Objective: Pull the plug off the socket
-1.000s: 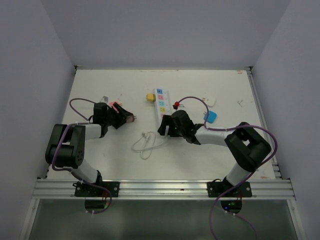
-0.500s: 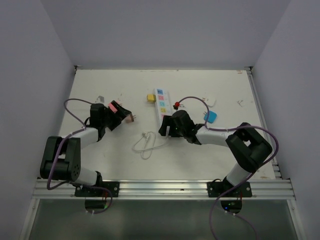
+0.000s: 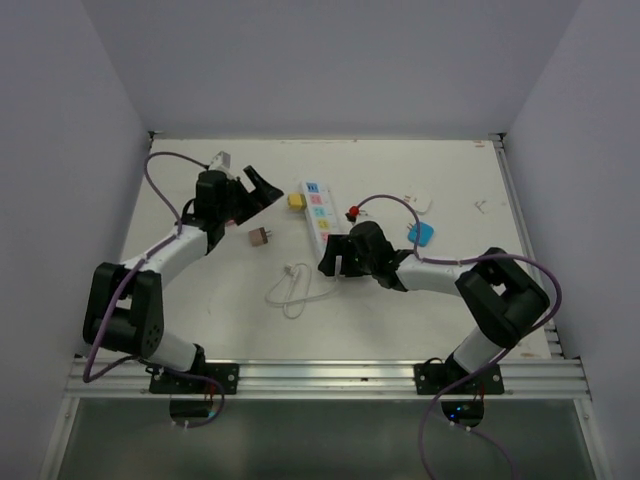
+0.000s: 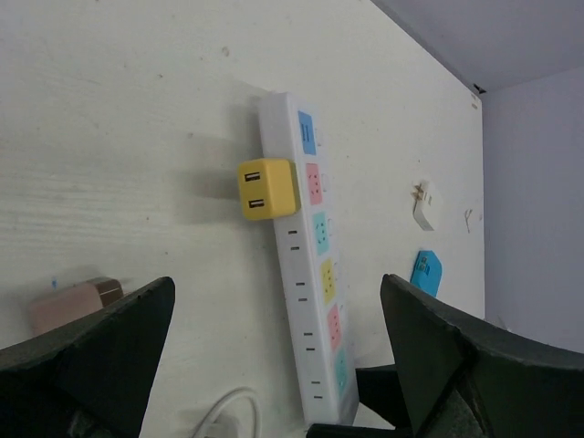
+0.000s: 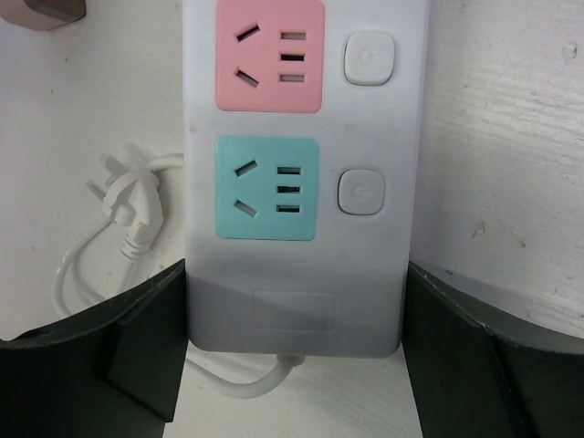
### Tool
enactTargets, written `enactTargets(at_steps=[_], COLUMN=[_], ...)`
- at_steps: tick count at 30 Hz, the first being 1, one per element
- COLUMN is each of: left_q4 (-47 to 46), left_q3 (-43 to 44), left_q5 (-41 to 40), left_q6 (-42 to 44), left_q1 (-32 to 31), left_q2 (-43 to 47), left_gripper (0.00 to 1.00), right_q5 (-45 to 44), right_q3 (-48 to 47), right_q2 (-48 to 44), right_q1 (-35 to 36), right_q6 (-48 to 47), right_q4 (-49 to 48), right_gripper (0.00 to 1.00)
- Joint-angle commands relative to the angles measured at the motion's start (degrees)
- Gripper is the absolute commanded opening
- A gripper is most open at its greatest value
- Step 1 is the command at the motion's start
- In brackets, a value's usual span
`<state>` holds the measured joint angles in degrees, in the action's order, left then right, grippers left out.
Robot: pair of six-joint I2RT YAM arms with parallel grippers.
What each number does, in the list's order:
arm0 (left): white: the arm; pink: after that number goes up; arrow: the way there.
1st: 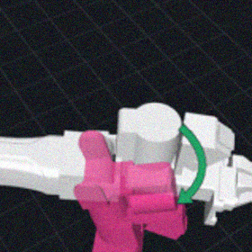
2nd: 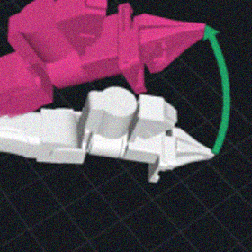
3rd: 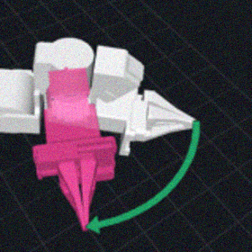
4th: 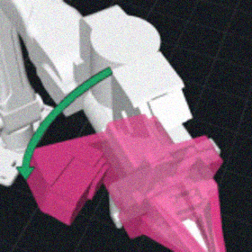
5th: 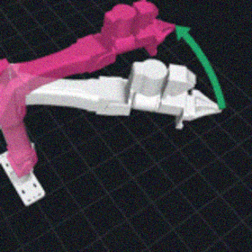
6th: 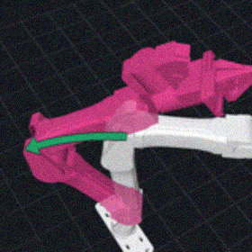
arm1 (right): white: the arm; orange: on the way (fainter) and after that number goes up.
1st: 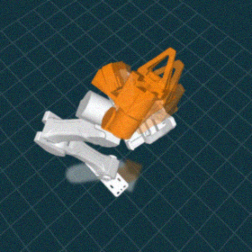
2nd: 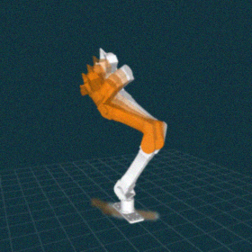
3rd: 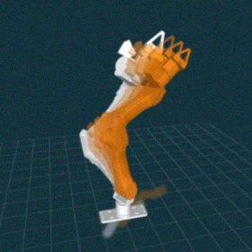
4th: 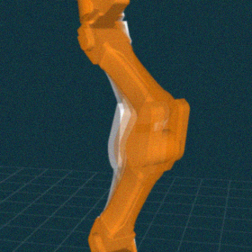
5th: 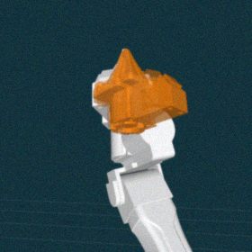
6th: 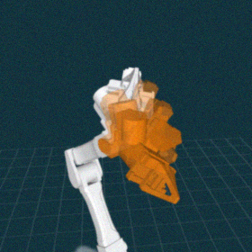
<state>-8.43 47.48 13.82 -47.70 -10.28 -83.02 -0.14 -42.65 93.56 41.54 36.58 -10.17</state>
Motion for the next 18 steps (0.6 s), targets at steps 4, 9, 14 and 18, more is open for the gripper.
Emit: enactTargets(at_steps=[4,9,14,18], left_q4=[3.7,4.2,5.3,5.1], left_q3=[10.3,15.7,17.6,17.6], left_q5=[-1.2,0.4,0.2,0.2], left_q6=[2.5,2.6,2.2,1.6], left_q1=[-3.2,-3.7,-4.7,-5.0], left_q2=[-10.0,-16.8,-20.4,-21.6], left_gripper=[0.98,0.98,0.94,0.89], right_q5=[6.8,8.8,9.7,10.3], right_q3=[2.8,2.8,3.1,3.4], right_q2=[0.4,1.3,1.8,2.3], right_q1=[0.2,-0.2,-1.0,-1.5], right_q6=[-1.2,-1.0,-0.8,-0.5], right_q4=[3.4,2.3,1.4,0.9], right_gripper=[0.00,0.00,0.00,0.00])
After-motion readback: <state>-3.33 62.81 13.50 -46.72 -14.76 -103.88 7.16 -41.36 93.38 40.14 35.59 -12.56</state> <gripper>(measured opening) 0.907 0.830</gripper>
